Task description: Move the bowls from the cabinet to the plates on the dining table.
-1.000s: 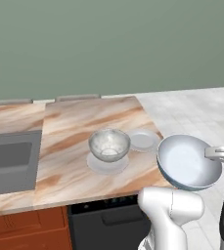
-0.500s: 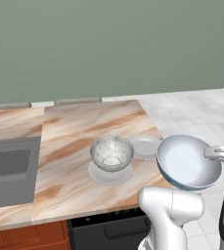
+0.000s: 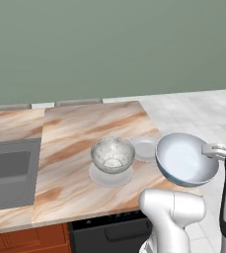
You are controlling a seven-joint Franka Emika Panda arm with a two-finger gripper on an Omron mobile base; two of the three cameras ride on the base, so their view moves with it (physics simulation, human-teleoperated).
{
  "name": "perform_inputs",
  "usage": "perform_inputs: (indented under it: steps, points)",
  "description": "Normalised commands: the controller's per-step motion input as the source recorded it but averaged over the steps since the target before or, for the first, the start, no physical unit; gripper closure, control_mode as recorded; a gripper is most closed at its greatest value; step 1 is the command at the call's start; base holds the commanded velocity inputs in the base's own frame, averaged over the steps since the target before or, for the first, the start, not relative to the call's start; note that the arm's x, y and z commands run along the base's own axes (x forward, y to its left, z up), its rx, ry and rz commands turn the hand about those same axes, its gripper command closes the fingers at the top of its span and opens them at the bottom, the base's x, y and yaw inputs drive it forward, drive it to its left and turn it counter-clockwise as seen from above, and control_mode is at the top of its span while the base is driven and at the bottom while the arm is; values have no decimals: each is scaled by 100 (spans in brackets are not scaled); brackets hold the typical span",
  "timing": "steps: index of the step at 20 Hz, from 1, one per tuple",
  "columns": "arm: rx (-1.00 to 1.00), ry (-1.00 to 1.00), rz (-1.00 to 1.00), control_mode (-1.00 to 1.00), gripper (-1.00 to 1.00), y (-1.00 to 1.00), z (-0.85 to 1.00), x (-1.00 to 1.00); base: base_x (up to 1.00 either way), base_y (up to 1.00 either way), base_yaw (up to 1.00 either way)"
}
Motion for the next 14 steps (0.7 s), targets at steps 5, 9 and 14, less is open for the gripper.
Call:
perform_inputs:
  steps: [5,9,14]
  points:
    - [6,6,0,-100,100,-19,-3,46,0,0,0]
    - [4,9,1,-100,100,-10,-4,48,0,0,0]
    - [3,8,1,-100,100,-11,-1,53,0,0,0]
